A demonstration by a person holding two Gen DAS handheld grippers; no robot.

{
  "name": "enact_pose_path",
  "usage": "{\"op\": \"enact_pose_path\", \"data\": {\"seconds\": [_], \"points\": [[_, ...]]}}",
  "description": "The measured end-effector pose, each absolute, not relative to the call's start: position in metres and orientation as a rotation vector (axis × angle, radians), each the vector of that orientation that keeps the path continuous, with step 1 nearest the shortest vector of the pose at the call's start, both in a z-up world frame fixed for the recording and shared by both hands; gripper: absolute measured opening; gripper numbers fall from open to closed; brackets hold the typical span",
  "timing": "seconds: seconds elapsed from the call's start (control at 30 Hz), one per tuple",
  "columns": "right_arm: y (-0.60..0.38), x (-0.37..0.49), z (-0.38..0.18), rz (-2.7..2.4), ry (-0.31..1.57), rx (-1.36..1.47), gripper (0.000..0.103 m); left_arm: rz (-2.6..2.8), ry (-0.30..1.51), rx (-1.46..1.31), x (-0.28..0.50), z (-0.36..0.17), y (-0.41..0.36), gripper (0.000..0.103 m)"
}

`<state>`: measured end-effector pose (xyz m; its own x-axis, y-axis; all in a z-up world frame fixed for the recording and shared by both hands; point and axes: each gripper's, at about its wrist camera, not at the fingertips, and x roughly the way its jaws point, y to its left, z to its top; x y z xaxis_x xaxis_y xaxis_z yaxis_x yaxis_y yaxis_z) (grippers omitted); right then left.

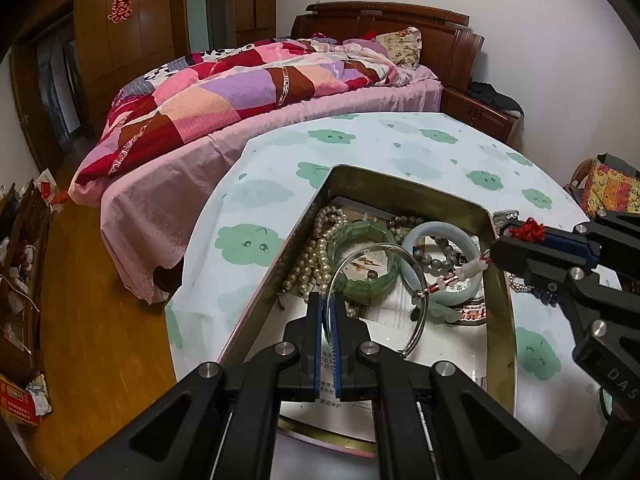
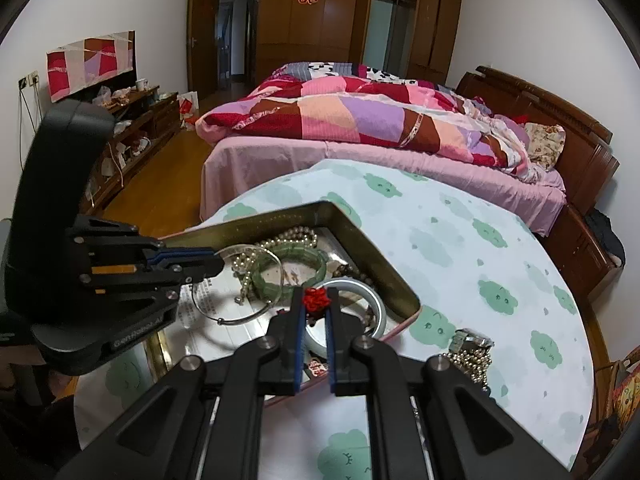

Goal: Organize jewelry
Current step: 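Lower the silver bangle and tassel strand into the tin with both tools, then open both tools to release the bangle and strand into the tin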

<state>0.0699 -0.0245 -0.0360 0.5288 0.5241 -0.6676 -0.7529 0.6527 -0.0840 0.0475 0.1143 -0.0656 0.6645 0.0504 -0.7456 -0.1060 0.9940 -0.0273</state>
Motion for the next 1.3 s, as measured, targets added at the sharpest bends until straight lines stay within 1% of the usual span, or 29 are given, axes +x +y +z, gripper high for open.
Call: {"op": "enact_pose_path", "data": {"seconds": [0.37,0.43,0.53,0.73,0.77,0.8,0.83,0.87,0.9,0.93,0.97,1.0,1.07,1.1,1.23,1.3], "points": [[-0.025,0.076,-0.047,0.776,0.679,-0.395,0.010,0.090,0.852,-0.075,0.049,-0.070,0.116,0.003],[-0.024,0.077,-0.048,0.777,0.684,-0.393,0.010,0.090,0.852,-0.073,0.049,-0.070,0.116,0.004],[-0.024,0.077,-0.050,0.778,0.687,-0.396,0.011,0.092,0.849,-0.077,0.049,-0.070,0.115,0.007],[-0.025,0.080,-0.053,0.780,0.697,-0.385,0.012,0.092,0.838,-0.075,0.049,-0.066,0.114,0.007],[-0.026,0.080,-0.054,0.780,0.698,-0.384,0.016,0.090,0.838,-0.075,0.049,-0.066,0.114,0.007],[-0.026,0.080,-0.055,0.782,0.701,-0.382,0.025,0.093,0.839,-0.072,0.049,-0.065,0.114,0.008],[-0.026,0.081,-0.055,0.783,0.702,-0.379,0.031,0.095,0.837,-0.072,0.049,-0.065,0.114,0.008],[-0.027,0.081,-0.055,0.782,0.702,-0.374,0.041,0.097,0.839,-0.072,0.049,-0.065,0.114,0.008],[-0.028,0.081,-0.055,0.781,0.701,-0.372,0.044,0.098,0.842,-0.074,0.049,-0.065,0.115,0.011],[-0.029,0.080,-0.056,0.779,0.700,-0.371,0.044,0.104,0.843,-0.075,0.049,-0.065,0.115,0.014],[-0.029,0.080,-0.056,0.778,0.701,-0.371,0.044,0.109,0.842,-0.073,0.048,-0.064,0.116,0.025],[-0.030,0.080,-0.057,0.777,0.703,-0.369,0.045,0.115,0.836,-0.070,0.048,-0.063,0.116,0.040],[-0.031,0.081,-0.058,0.776,0.706,-0.365,0.048,0.104,0.822,-0.082,0.046,-0.061,0.116,0.046],[-0.032,0.080,-0.058,0.774,0.706,-0.361,0.051,0.104,0.817,-0.082,0.045,-0.060,0.116,0.047],[-0.035,0.080,-0.059,0.763,0.705,-0.355,0.056,0.107,0.807,-0.076,0.044,-0.057,0.115,0.047],[-0.036,0.080,-0.060,0.759,0.706,-0.348,0.060,0.112,0.801,-0.084,0.044,-0.055,0.116,0.048]]}}
